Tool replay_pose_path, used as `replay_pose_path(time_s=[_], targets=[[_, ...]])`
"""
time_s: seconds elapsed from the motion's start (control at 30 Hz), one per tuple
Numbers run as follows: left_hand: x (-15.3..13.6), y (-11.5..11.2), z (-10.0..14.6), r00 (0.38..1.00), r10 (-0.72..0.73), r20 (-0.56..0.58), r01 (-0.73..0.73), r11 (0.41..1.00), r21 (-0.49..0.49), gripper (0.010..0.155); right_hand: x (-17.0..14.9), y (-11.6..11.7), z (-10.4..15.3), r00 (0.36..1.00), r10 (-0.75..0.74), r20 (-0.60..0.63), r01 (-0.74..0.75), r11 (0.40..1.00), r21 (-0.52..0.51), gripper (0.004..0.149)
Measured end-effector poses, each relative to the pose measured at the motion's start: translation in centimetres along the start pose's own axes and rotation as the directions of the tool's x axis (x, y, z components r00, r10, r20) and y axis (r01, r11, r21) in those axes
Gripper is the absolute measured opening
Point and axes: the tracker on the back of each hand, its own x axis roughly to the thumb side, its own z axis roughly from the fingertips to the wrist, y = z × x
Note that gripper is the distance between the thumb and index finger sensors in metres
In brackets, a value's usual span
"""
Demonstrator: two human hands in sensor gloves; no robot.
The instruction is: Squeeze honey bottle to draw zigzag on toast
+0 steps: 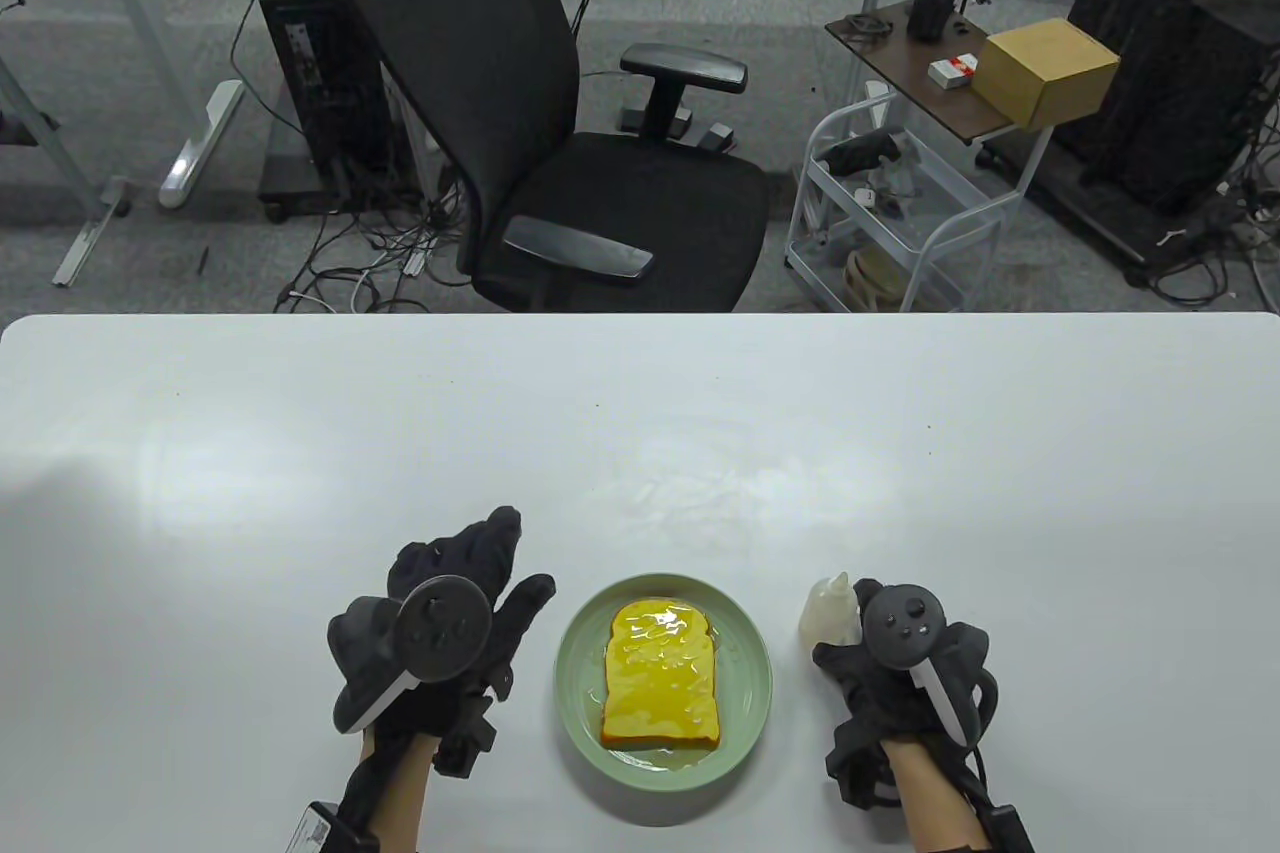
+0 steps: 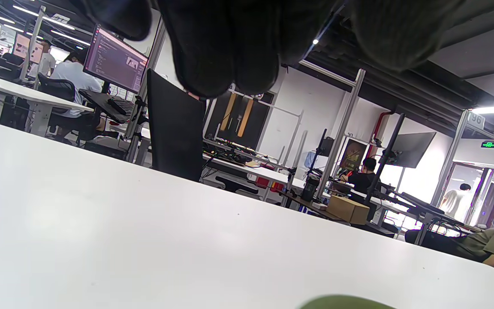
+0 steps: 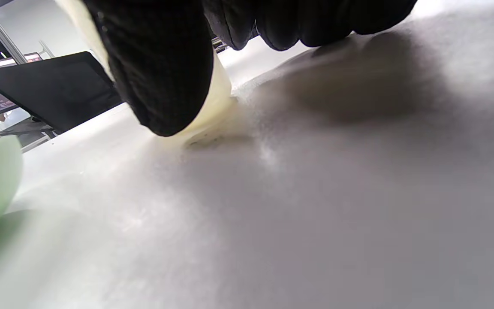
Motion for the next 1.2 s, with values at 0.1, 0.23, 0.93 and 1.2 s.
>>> replay_pose_path(time_s=[0.1,0.23,0.93,1.2], targets=[[-0.1,-0.1,0.0,1.0,-0.007,-0.006,0.007,1.0,-0.001,0.077,-0.3,-0.3,0.0,1.0,0.005,-0.014,-0.005,0.999,0.04,0.09],[-0.5,-0.6,-0.1,0.999,-0.029,-0.025,0.028,0.999,-0.026,0.08,-0.8,-1.3,0.2,0.999,0.012,-0.045,-0.009,0.998,0.056,0.105],[-6.8,-4.7,-0.7,0.985,0.029,-0.17,-0.068,0.972,-0.226,0.1,-2.1,-5.5,1.5,0.963,-0.209,0.169,0.213,0.977,-0.007,0.122],[-7.2,-4.6,-0.7,0.981,0.037,-0.19,-0.078,0.974,-0.213,0.1,-2.4,-5.4,1.6,0.948,-0.256,0.188,0.268,0.963,-0.041,0.121]])
